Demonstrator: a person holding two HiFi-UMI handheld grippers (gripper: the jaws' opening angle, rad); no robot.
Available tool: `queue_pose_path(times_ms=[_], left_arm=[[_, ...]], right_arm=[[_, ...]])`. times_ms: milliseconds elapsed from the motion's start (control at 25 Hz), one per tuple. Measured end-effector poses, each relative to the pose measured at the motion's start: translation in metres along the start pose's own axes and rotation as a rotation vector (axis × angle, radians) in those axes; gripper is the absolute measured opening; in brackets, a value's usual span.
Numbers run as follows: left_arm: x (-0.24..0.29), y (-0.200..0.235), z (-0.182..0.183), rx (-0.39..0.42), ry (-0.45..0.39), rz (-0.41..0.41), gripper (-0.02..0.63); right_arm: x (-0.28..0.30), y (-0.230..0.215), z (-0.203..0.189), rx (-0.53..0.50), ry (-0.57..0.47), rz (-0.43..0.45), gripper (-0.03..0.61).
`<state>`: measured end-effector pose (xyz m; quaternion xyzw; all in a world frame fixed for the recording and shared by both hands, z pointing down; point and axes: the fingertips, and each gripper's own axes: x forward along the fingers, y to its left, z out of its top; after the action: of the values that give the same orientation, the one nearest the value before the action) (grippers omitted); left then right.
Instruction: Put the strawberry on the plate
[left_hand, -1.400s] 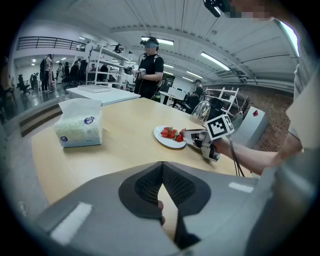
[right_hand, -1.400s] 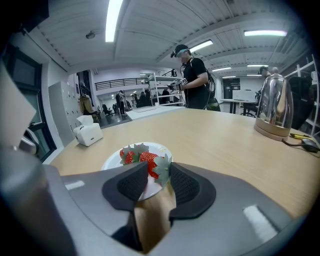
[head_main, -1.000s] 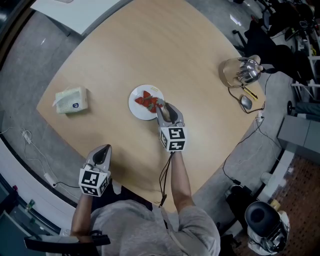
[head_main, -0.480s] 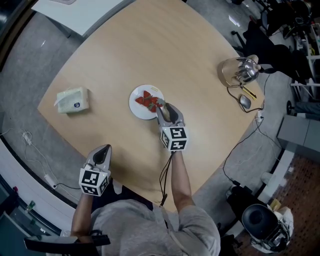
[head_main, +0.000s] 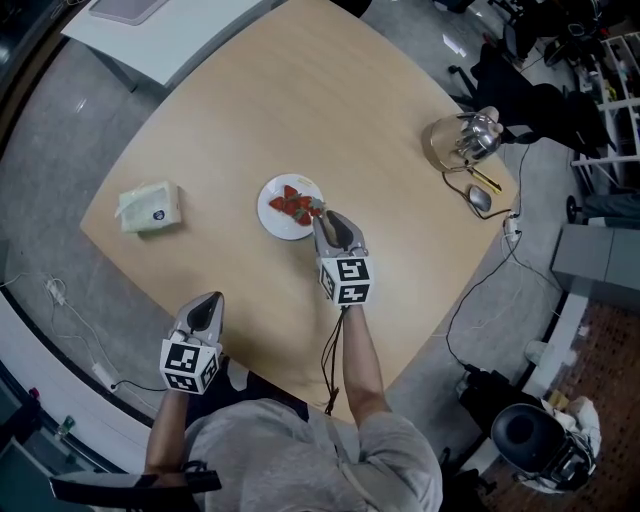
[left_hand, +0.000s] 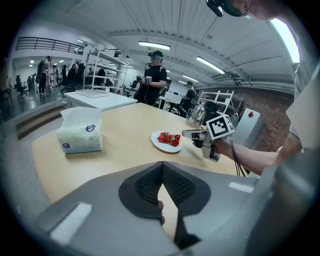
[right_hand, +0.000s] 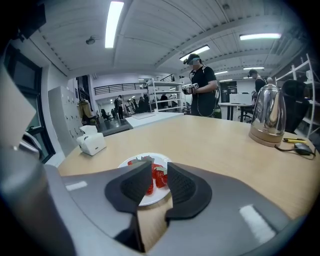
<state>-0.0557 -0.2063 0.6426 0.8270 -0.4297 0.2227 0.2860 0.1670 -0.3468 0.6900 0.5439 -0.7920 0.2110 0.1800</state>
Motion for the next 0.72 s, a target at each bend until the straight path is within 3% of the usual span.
queue_pose_path(times_ms=[720], left_arm=[[-0.028, -0.004, 0.011, 0.036, -0.06, -0.045, 0.02]], right_arm=[[-0.048, 0.015, 0.022, -0.017, -0.045, -0.085, 0.033]])
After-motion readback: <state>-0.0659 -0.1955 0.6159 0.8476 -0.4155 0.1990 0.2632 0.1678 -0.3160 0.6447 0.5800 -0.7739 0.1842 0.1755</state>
